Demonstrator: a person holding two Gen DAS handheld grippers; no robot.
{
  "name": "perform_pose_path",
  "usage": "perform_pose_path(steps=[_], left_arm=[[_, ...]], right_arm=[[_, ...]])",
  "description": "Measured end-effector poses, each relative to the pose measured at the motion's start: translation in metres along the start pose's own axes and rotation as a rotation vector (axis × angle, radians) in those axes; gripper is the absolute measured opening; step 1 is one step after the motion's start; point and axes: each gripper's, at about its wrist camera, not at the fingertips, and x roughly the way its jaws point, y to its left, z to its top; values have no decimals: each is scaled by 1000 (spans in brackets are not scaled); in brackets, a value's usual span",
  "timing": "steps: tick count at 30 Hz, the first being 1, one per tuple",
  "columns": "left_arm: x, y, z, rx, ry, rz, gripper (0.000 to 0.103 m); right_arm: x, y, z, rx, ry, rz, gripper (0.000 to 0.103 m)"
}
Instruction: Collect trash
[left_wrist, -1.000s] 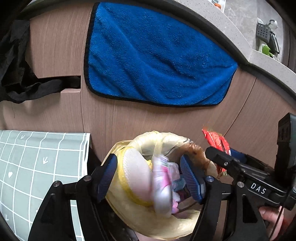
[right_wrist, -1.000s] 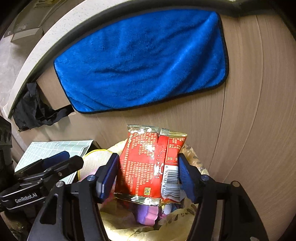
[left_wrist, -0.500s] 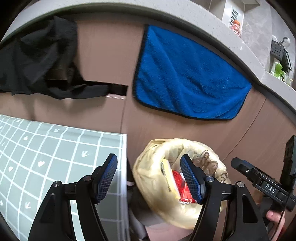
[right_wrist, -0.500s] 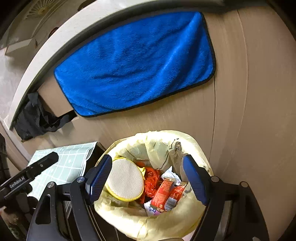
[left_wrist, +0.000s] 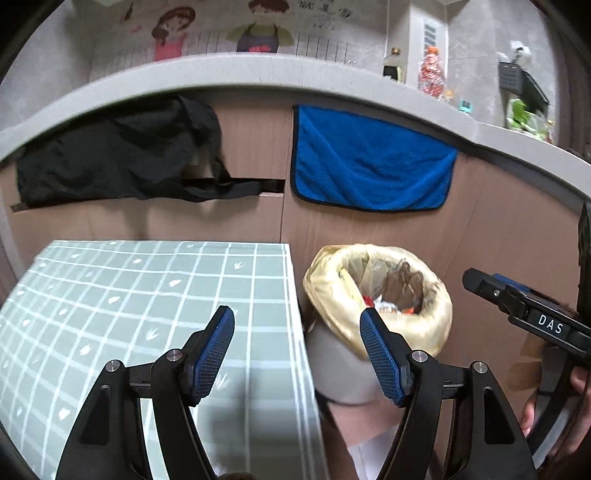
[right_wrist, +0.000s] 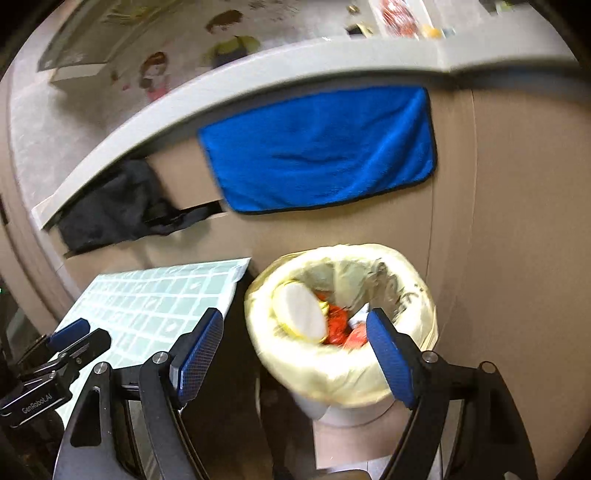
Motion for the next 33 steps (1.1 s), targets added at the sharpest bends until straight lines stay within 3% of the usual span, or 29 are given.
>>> perform_pose_path(steps=[6,13,17,33], left_arm=[[-69,-4,-35,87,-42,130,71],[-116,11,-58,52,-46,138,71],[-136,19,-67,53,-82,194,71],[-174,32,-78,29,-150,216,71]], right_arm=[[-67,39,-43,-34,-79,88,80],[-110,78,-91,-106,-134,-8,81],[-124,93,-111,-145,-152,-53,81],[-145,116,-127,-172,-196,-22,81]])
